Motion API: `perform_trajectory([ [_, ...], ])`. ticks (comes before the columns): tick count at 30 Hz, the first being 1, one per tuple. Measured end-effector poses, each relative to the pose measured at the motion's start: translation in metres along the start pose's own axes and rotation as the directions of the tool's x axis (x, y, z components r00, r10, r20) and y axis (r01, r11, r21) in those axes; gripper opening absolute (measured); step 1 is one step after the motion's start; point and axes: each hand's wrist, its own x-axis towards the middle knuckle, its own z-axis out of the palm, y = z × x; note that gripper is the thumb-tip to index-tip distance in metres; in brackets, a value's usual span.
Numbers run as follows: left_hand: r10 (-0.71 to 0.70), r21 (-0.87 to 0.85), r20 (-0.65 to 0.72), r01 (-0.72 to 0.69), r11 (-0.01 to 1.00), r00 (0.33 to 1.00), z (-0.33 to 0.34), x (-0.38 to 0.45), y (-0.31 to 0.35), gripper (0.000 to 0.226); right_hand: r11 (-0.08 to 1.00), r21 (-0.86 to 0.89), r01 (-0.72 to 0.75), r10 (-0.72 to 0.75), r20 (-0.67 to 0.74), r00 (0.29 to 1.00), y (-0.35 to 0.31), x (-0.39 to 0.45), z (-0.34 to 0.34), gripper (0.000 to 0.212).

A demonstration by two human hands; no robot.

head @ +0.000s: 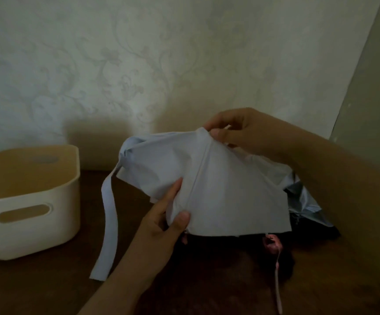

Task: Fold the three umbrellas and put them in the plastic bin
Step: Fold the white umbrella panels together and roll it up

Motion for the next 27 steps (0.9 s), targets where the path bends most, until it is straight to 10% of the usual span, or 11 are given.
perform_trajectory([
  [20, 0.024, 0.266, 0.167, -0.068, 0.962, 0.986, 0.006, -0.009, 0.008, 0.050, 0.893, -0.450, -0.032, 0.054, 0.034, 0.998, 0.003, 0.017, 0.006, 0.030],
  [27, 0.035, 0.238, 0.161, -0.073, 0.968, 0.986, 0.003, -0.006, 0.002, 0.049, 0.978, -0.153, -0.143, 0.140, -0.034, 0.990, 0.004, 0.015, 0.005, 0.027],
])
